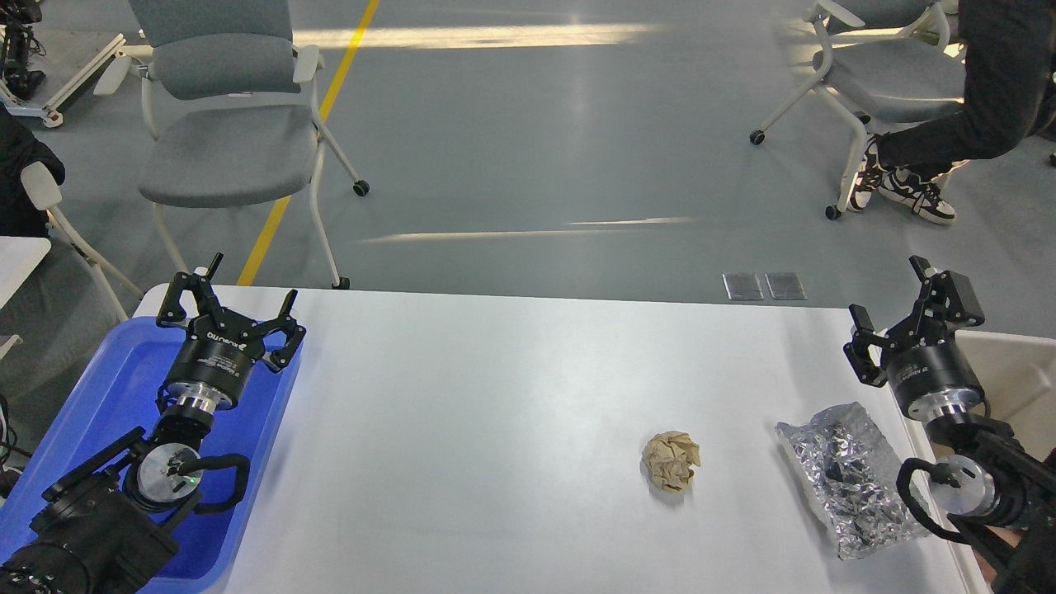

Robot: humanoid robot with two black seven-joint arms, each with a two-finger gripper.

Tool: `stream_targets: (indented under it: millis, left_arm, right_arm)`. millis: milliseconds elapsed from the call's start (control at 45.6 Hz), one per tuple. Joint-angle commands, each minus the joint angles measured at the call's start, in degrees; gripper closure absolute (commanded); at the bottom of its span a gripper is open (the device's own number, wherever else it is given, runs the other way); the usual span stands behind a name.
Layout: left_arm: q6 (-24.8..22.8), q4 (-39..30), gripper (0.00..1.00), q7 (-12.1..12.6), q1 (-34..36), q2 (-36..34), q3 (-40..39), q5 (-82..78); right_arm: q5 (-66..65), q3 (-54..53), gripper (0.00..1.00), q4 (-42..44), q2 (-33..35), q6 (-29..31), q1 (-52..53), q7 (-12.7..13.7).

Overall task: Tidy desktop
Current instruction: 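Raise the right gripper and swing it outward past the foil wrapper, then lower the open right gripper toward the silver foil wrapper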

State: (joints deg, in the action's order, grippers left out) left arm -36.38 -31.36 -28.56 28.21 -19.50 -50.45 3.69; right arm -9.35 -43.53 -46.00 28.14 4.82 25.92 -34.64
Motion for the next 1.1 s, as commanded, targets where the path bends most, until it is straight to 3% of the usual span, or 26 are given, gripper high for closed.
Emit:
stream_targets:
  millis: [0,372,504,679,898,1074]
  left_arm:
    - [-0.01,-0.01,0.0,-0.01,0.0,-0.02,0.0,0.0]
    - [-0.01,-0.01,0.0,-0.01,0.0,-0.02,0.0,0.0]
    - [-0.01,0.07,0.0,-0.01,0.0,-0.02,0.0,0.0]
    - [-0.01,-0.01,0.0,-0.01,0.0,-0.02,0.0,0.0]
    - [-0.01,0.07,0.0,-0.01,0.0,-0.02,0.0,0.0]
    - [-0.01,-0.01,0.0,-0.01,0.0,-0.02,0.0,0.0]
  right_arm:
    - [0.04,3.63,0.0,-2.51,4.46,1.24,0.01,2.73]
    - [-0.93,9.7,0.0,-12.71,16.16,1.51,2.56,13.19]
    - [-2.68,9.7,0.0,-14.29,18.97,2.38,2.56,13.46]
    - [-7.34,9.52,0.0,-15.43,23.8,11.78,2.73,13.02]
    - [-29.13,9.61,0.0,-18.24,27.93,11.09,3.88,12.84]
    - [-33.01,12.42,0.0,-22.29,30.05,10.3,3.79,13.28]
